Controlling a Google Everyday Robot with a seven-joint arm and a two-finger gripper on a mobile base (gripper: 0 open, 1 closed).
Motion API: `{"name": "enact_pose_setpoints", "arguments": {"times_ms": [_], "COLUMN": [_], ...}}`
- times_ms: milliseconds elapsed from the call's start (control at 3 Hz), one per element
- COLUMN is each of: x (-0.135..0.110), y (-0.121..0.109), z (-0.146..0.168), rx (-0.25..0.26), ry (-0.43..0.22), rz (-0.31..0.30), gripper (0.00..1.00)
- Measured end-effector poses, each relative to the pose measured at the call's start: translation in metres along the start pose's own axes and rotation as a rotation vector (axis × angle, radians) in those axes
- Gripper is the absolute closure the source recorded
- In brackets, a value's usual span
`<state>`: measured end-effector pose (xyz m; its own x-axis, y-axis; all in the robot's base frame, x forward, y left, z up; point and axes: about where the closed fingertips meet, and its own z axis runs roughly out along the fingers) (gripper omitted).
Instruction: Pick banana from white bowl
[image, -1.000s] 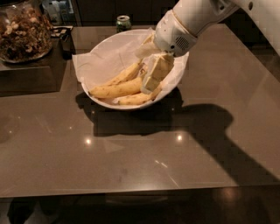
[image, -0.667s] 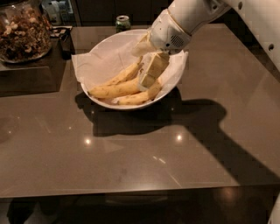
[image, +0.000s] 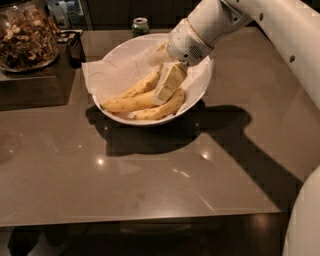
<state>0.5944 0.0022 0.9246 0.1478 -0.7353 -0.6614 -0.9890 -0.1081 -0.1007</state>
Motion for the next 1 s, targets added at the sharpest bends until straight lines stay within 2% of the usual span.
{"name": "enact_pose_setpoints", "arguments": {"times_ms": [667,1000], "x": [0.003,0.009], "y": [-0.010,-0.009], "z": [0.018,0.026], "rx": [-0.001,-0.009], "ry": [-0.029,-0.027], "rz": [-0.005,0.008], "gripper": [0.16,0.26]}}
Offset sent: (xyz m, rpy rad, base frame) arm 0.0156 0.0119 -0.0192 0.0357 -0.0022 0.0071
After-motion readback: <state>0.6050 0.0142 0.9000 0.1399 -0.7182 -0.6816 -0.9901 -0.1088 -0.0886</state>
